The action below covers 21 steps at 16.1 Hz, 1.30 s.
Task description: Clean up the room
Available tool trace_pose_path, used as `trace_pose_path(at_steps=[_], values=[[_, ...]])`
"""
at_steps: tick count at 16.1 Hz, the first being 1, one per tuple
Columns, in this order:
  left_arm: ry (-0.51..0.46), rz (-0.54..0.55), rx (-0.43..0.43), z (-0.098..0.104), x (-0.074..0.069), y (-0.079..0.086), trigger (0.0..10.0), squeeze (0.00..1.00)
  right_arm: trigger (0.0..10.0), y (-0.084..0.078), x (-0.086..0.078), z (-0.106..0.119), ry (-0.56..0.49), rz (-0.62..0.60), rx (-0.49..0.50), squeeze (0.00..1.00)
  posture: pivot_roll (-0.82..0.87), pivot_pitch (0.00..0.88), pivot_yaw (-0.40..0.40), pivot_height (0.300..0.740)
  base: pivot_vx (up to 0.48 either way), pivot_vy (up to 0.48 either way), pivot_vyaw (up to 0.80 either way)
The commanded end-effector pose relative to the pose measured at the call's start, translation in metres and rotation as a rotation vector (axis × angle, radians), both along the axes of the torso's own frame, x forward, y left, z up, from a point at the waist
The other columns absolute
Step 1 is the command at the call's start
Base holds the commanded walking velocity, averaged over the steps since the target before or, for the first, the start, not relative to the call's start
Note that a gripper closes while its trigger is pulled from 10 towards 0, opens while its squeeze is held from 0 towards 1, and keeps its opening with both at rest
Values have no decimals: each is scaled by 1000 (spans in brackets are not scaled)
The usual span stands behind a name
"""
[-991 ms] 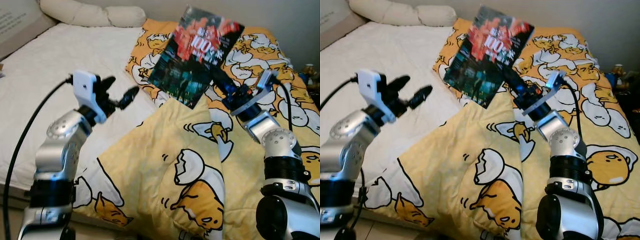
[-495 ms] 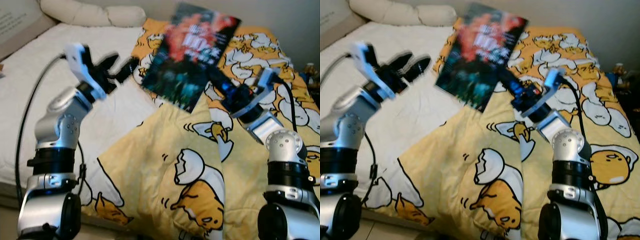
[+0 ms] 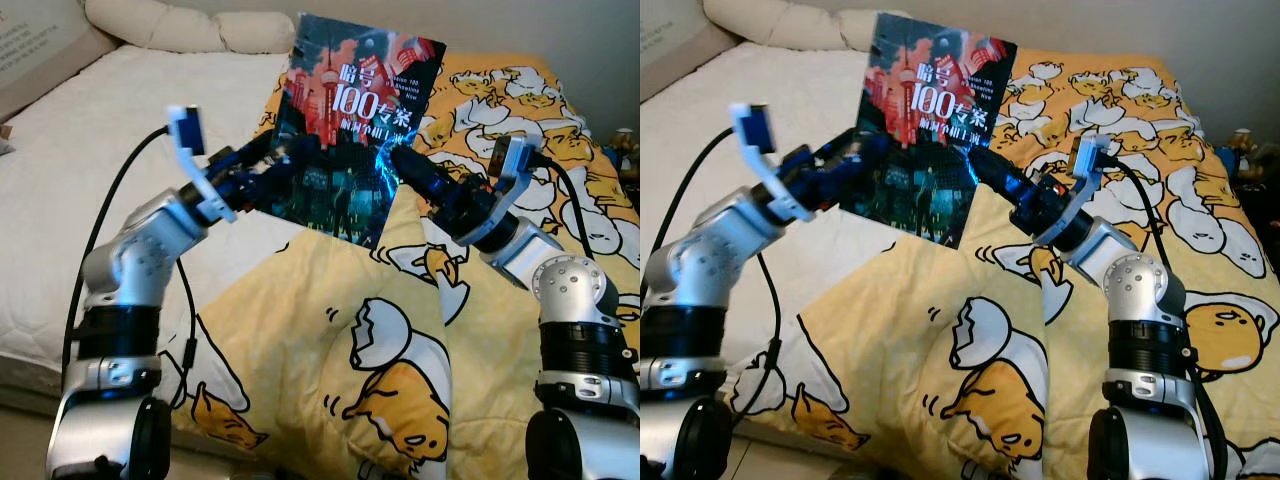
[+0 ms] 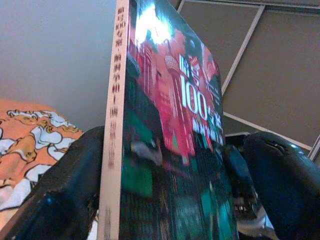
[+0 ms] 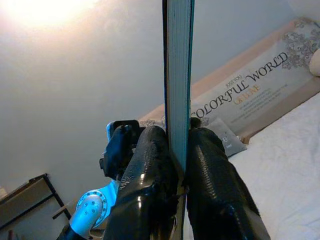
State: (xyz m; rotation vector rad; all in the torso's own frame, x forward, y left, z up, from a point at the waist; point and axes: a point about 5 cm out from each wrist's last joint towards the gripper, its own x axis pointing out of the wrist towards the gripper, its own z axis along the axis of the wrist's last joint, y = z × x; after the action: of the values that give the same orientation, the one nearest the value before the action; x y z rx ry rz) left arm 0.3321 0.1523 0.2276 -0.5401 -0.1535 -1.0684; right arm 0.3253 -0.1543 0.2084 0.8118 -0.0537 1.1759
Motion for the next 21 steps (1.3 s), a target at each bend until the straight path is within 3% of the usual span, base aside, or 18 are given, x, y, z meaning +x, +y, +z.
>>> trace_pose_path(at_steps=[1, 2, 3, 4, 9, 21], values=[[10, -9, 0, -3, -4, 2, 10000, 0, 0, 1, 2, 11, -44, 23, 21, 0, 91, 0, -10, 740, 0, 0, 0], [21, -17, 0, -6, -7, 2, 9451, 0, 0, 2, 3, 11, -41, 24, 21, 0, 90, 0, -11, 740, 0, 0, 0], [27, -21, -2, -7, -8, 2, 4314, 0, 0, 2, 3, 11, -40, 26, 21, 0, 88, 0, -10, 740, 0, 0, 0], [49, -28, -18, -9, -11, 2, 0, 0, 0, 4, 4, 10, -32, 26, 17, 0, 81, 0, -8, 740, 0, 0, 0], [35, -41, -57, -6, -16, -1, 0, 0, 0, 3, 7, 8, -11, 15, -5, 0, 73, 0, -22, 740, 0, 0, 0], [57, -56, -54, -5, -12, -4, 0, 0, 0, 3, 15, 8, -9, -75, 11, 0, 50, 0, 16, 740, 0, 0, 0]])
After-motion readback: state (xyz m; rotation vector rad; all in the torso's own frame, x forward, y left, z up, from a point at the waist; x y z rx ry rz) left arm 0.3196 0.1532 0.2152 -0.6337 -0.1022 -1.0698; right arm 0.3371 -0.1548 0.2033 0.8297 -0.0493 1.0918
